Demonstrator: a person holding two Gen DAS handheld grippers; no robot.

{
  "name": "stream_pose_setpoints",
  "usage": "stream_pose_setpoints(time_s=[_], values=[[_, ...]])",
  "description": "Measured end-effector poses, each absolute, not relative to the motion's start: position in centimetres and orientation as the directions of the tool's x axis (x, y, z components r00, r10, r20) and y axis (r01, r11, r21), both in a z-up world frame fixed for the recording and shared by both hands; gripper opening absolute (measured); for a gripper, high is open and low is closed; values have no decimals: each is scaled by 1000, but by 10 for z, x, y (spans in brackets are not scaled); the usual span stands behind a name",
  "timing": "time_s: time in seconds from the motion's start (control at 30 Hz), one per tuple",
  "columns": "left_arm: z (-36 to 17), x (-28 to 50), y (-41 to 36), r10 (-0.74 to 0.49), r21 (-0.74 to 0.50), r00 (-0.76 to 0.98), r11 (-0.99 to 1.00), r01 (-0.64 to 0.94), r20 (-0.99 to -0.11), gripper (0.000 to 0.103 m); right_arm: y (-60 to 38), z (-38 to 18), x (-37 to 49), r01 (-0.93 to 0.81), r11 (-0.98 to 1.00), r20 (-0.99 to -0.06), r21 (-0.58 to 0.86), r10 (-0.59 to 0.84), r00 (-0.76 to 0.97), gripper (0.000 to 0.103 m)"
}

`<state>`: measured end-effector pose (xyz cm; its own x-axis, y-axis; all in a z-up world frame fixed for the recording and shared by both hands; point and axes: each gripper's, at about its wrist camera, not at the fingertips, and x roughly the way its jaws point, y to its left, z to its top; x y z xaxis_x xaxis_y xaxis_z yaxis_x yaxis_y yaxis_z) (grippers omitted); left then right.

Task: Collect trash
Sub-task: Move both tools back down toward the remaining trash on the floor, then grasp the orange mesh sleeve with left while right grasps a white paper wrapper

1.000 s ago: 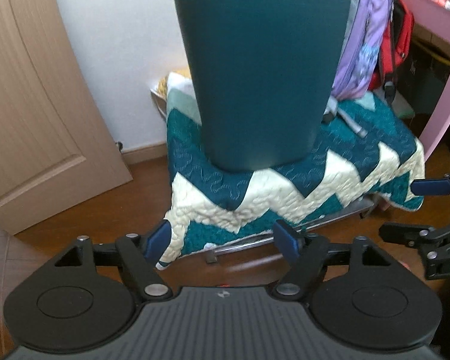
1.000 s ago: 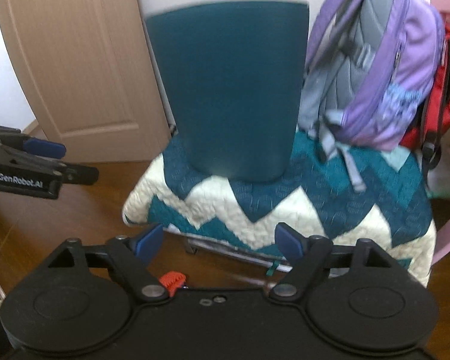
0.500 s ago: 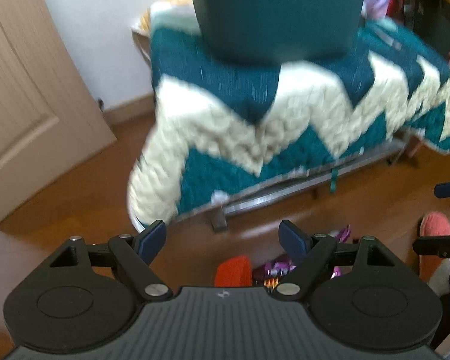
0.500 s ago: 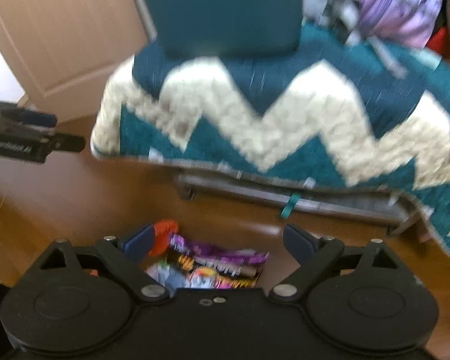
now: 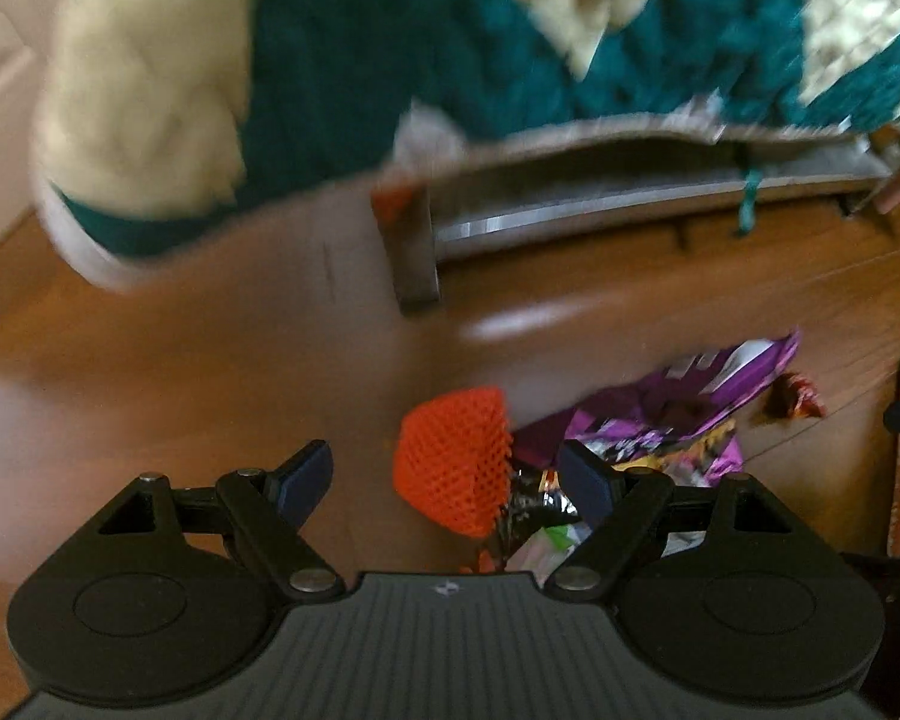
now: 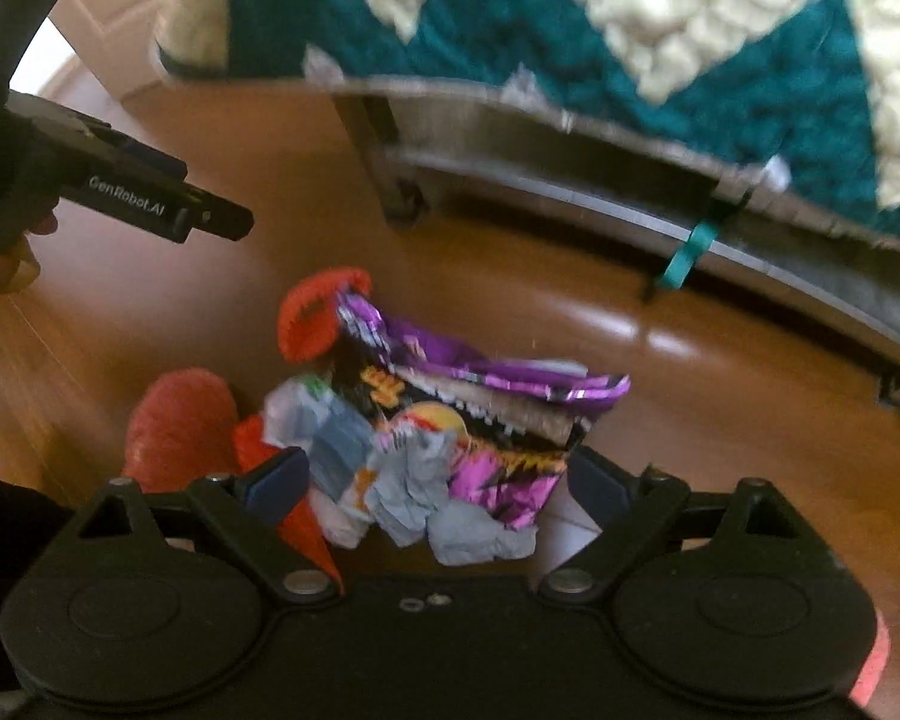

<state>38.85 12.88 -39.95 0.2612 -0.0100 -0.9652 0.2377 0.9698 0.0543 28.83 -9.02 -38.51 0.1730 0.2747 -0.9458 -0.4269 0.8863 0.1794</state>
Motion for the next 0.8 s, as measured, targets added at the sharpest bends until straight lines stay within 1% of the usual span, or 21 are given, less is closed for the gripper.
stream_pose_setpoints(time_s=[0.2,0.37,0.47,0.6,0.67,0.77,0.8], values=[[-459,401,140,-21,4,148,986,165,-989,82,-77,-432,297,-401,894,-962,201,258,93,89],[-495,415,154,-23,-14,106,997,81,-994,82,-69,-460,308,-383,900,-968,208,246,53,86],[-512,421,154,-16,-9,97,997,73,-995,82,-64,-476,315,-381,898,-968,220,249,29,79],[-533,422,153,-5,1,70,996,87,-998,82,-56,-491,317,-396,890,-969,224,248,9,78],[-542,421,153,12,17,57,995,98,-998,82,-52,-498,316,-396,890,-970,226,245,-3,73],[-554,420,152,21,25,38,994,107,-999,81,-50,-505,315,-391,893,-971,224,237,-15,67],[-557,419,152,23,27,36,994,109,-999,74,-49,-507,314,-390,895,-973,216,230,-12,65]])
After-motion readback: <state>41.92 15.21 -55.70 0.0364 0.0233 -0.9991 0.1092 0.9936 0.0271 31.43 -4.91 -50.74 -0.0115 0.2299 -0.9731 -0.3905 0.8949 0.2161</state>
